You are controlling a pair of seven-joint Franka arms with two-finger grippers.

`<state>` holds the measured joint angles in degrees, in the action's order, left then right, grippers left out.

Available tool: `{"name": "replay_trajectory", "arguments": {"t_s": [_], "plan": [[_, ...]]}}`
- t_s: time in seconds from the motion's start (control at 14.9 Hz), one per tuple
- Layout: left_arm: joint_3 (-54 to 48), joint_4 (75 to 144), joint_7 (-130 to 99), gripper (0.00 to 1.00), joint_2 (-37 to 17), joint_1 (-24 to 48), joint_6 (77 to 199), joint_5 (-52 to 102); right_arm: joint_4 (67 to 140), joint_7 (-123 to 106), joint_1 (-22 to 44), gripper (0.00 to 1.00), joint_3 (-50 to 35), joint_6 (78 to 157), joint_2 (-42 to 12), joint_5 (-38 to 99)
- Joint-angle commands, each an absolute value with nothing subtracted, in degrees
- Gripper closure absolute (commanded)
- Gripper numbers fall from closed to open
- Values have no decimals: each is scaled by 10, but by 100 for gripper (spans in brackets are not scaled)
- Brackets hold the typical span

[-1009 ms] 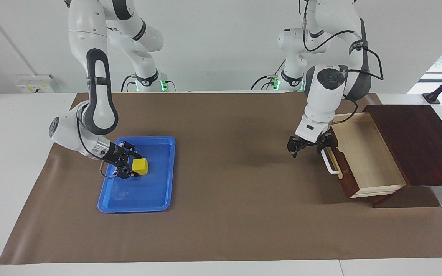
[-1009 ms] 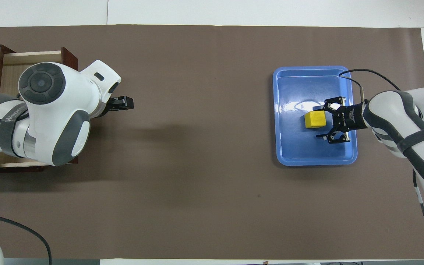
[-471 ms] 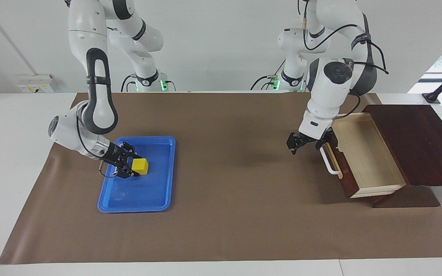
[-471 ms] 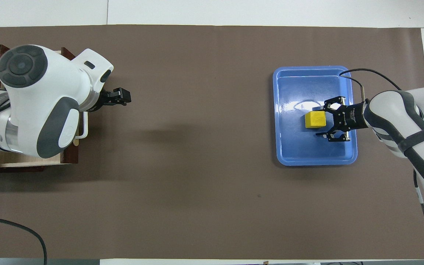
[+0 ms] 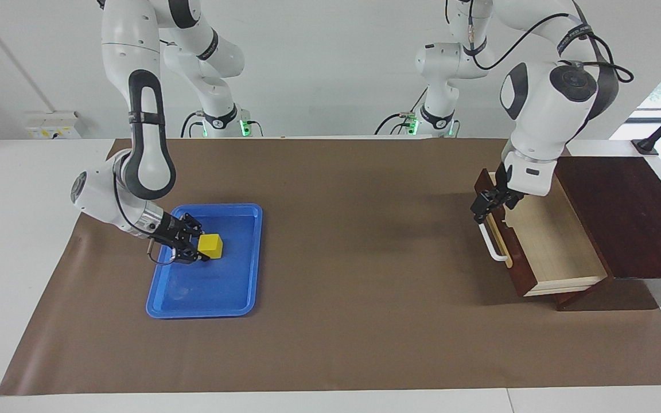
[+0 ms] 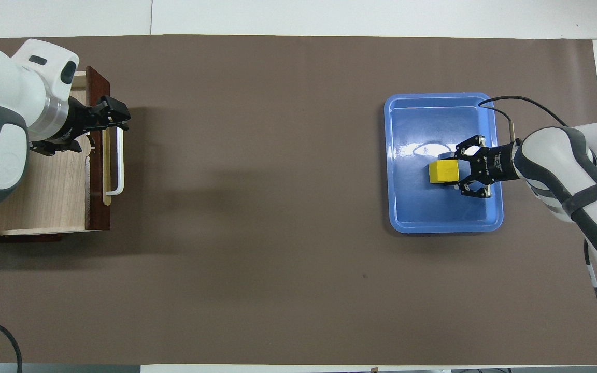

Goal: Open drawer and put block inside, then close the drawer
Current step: 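Lift the yellow block with the right gripper toward the left gripper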

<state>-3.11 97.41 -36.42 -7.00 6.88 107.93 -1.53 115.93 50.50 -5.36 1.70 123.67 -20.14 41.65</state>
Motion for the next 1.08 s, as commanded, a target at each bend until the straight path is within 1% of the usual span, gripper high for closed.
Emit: {"name": "replay_trajectory", "arguments": {"t_s": [0.0,0.07,0.2,0.4,0.61,0.87,1.01], "plan": [[-34,978,-434,0,-54,61,1062,-7,1132,483,-49,100,16,1205,-201,421],[-34,986,-452,0,-43,62,1062,-8,1120,483,-49,100,17,1186,-201,411],[-34,998,-526,0,-34,64,1062,-8,1110,486,-48,100,16,1179,-198,397],[-35,1007,-681,0,-33,65,1062,-8,1047,530,-40,100,16,1132,-199,395],[-35,1007,-784,0,-33,67,1068,-8,999,567,25,100,16,1135,-198,379],[-35,1005,-932,0,-33,69,1074,-8,980,659,121,100,15,1142,-198,379],[-40,1001,-999,0,-36,81,1085,-6,970,730,183,100,15,1166,-199,377]]}}
